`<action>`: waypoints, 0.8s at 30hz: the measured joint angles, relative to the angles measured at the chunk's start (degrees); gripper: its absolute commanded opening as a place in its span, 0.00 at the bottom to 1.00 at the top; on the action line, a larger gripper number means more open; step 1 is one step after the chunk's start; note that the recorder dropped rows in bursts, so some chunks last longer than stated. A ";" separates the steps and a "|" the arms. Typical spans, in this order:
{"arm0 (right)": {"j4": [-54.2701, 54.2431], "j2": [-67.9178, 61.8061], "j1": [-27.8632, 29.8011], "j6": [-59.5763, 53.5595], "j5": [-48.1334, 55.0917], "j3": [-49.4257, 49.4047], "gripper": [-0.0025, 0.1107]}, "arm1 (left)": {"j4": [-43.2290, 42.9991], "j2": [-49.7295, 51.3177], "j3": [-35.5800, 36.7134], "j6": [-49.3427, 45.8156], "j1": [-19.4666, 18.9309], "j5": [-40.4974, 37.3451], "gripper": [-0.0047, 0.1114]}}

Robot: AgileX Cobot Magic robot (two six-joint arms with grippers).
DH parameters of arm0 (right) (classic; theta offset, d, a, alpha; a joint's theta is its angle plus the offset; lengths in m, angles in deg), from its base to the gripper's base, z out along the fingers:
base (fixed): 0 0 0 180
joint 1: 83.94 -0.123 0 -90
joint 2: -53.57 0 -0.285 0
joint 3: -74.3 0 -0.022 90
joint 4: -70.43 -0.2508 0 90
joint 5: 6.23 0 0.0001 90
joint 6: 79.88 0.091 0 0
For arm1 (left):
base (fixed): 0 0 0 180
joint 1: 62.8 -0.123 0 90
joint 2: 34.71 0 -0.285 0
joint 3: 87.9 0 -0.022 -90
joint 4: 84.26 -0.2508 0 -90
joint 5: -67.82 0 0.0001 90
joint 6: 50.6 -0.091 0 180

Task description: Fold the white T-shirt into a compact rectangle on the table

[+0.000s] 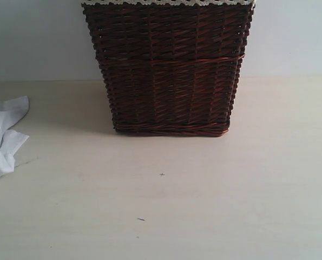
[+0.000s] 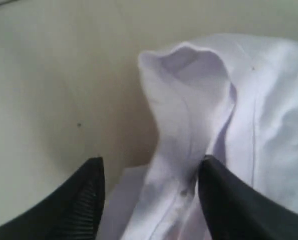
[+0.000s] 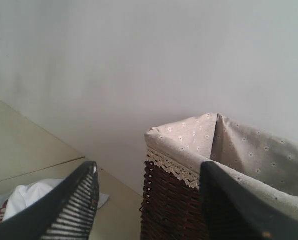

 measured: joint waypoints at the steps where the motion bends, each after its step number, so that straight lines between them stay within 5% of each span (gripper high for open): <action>1: 0.00 0.00 0.00 0.00 0.00 0.00 0.54 | 6.22 1.05 0.00 -5.76 0.23 0.63 0.52; 3: 0.00 0.00 0.00 0.00 0.00 0.00 0.54 | 18.85 2.07 0.00 -18.82 1.51 1.47 0.48; 7: 0.00 0.00 0.00 0.00 -0.15 0.00 0.54 | 41.16 2.23 -0.13 -43.64 2.41 1.23 0.04; 14: 0.00 0.00 0.00 0.00 -1.39 0.00 0.54 | 46.08 -1.18 -11.84 -49.80 2.41 -14.74 0.04; 24: 0.00 0.00 0.00 1.30 -2.07 0.00 0.54 | 48.49 -11.24 -41.73 -34.43 3.22 -31.92 0.04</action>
